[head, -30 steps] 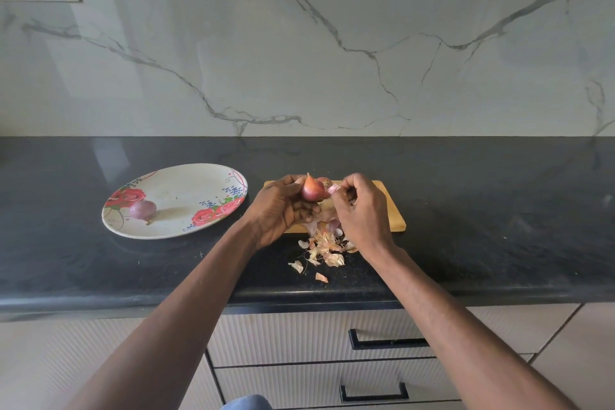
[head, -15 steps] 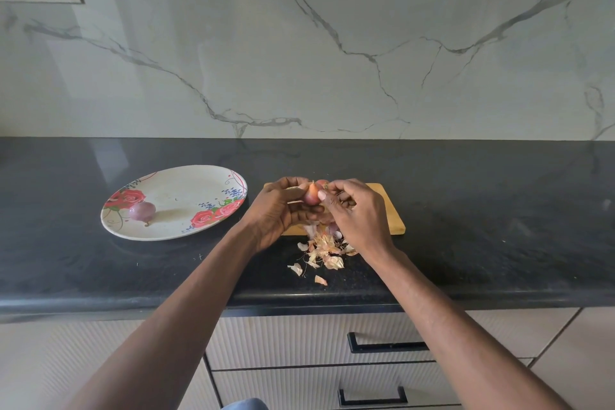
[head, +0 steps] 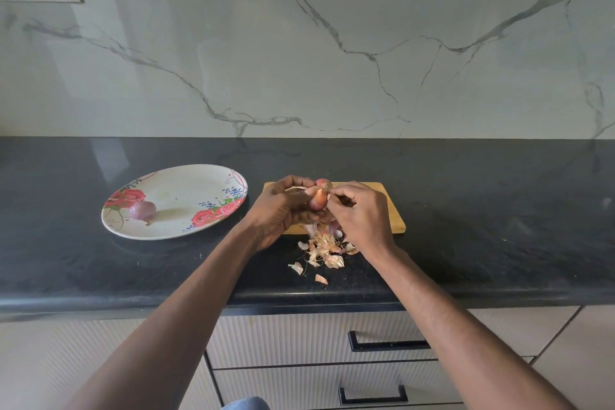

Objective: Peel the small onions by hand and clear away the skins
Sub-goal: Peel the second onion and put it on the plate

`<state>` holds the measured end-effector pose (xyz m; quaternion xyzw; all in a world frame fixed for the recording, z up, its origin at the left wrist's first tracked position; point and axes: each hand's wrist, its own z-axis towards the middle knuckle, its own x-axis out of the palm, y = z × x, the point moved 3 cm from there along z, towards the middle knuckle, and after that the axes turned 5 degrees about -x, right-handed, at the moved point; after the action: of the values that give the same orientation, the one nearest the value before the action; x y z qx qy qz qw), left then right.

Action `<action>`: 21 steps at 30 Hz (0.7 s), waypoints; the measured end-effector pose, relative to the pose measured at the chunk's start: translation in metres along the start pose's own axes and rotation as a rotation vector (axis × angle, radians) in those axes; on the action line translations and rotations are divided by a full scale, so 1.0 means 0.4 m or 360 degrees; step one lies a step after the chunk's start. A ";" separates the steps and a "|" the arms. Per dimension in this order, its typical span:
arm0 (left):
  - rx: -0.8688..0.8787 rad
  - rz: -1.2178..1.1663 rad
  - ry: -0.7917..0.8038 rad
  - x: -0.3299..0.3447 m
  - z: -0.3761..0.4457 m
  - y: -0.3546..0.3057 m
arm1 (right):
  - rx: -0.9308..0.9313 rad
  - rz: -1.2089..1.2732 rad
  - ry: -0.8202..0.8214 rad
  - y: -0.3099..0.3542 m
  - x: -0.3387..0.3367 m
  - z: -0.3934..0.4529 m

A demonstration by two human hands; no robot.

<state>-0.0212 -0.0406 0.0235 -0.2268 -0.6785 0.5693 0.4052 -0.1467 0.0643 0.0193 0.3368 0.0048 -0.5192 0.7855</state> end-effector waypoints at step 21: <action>-0.0133 -0.0152 0.0055 0.002 -0.005 0.001 | 0.0273 0.0231 0.0028 -0.003 0.003 0.002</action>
<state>-0.0199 -0.0387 0.0235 -0.2207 -0.7046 0.5164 0.4337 -0.1473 0.0625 0.0191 0.4067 -0.0572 -0.4564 0.7893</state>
